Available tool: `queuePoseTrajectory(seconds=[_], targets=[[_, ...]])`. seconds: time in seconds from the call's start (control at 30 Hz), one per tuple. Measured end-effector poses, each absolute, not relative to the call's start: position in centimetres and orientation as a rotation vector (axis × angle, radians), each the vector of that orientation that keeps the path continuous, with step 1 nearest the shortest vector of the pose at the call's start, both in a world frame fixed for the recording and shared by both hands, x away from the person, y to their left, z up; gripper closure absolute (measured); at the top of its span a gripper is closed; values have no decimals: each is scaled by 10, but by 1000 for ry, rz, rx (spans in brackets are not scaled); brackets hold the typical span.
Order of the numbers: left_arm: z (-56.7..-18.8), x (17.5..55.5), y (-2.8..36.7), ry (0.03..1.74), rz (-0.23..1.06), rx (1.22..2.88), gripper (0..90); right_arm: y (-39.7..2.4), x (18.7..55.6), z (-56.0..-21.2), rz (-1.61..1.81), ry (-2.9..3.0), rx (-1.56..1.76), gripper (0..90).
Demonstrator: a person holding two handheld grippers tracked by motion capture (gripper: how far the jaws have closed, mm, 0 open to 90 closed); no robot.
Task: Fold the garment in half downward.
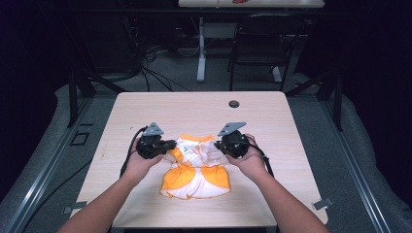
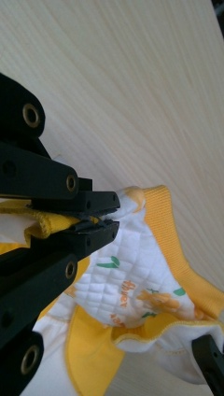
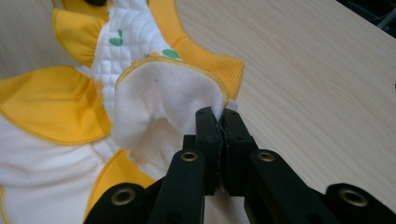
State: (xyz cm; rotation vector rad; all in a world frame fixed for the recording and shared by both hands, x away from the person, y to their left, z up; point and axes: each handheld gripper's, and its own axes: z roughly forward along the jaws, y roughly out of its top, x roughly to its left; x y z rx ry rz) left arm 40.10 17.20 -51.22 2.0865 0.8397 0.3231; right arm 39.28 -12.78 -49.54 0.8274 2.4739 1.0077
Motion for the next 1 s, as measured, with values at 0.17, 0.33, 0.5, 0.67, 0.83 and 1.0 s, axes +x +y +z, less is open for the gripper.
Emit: queuePoseTrajectory(seconds=[0.17,0.33,0.5,0.67,0.83,1.0], targets=[[-525,391,177,843,280,2088,844,-130,385,-503,1033,2486,837,866],[-540,379,178,841,228,2085,827,-131,375,-520,1046,2535,886,837],[-546,373,180,868,203,2076,729,-131,369,-529,1054,2562,915,740],[-540,368,182,883,206,2060,660,-135,363,-525,1105,2549,932,650],[-521,372,182,882,231,2047,621,-138,360,-507,1176,2518,913,603],[-512,385,179,964,291,2038,716,-138,370,-498,1165,2443,965,773]])
